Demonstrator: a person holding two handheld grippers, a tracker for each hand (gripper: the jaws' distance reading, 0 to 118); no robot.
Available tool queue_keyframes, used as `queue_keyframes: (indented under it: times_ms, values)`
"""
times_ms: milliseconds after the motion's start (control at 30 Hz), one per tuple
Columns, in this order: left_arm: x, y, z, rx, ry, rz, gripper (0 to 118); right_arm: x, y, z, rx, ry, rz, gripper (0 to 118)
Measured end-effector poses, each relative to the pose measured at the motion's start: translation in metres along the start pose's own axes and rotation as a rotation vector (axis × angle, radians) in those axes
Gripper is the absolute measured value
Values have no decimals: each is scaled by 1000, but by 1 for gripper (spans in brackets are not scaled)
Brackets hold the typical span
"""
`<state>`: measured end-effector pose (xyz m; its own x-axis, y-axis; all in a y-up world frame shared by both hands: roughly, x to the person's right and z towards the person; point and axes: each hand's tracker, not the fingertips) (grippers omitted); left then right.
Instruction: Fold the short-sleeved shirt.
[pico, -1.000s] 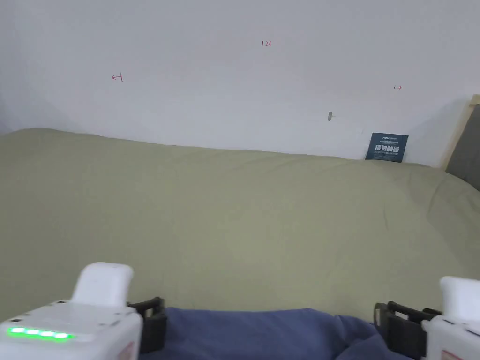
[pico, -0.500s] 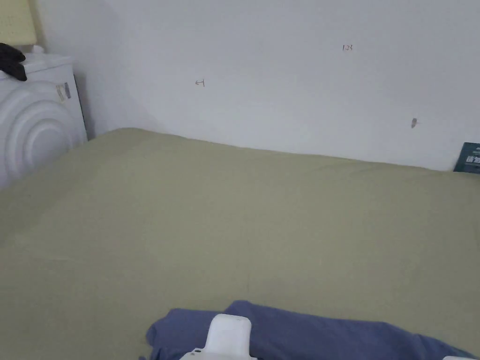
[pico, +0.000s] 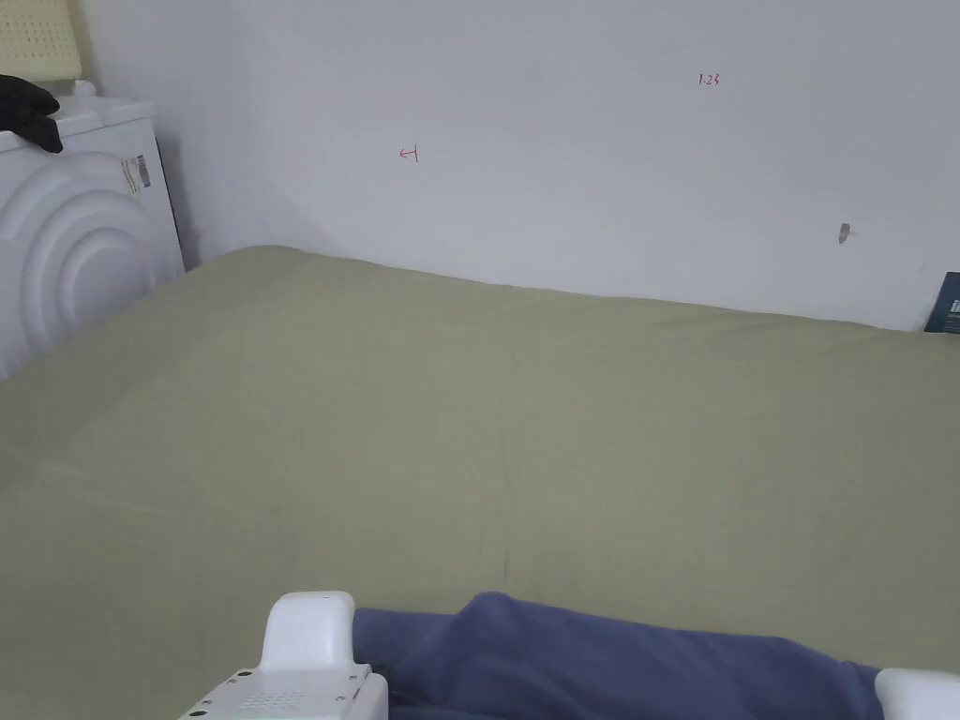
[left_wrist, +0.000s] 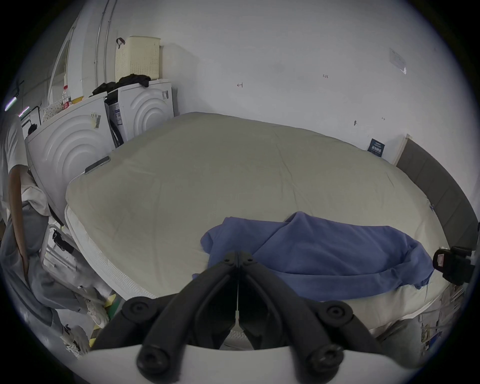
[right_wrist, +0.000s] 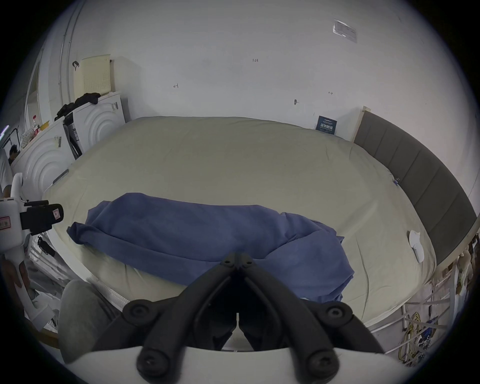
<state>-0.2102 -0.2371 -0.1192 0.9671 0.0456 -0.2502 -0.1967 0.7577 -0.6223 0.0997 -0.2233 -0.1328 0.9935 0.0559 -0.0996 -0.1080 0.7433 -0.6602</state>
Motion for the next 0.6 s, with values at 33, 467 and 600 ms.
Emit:
queue_keyframes:
  times_ms: [33,467,600]
  values:
    - [3,-1,0,2,-2,-18,0,-1,0,0,-3,2,0,1]
    - [-28,-17,-22,-127,-143,211,43,1,7,6,3,51,-33,1]
    - [-67,-28,-44,-149,-216,462,102,4,11,4,-2,81,-29,1]
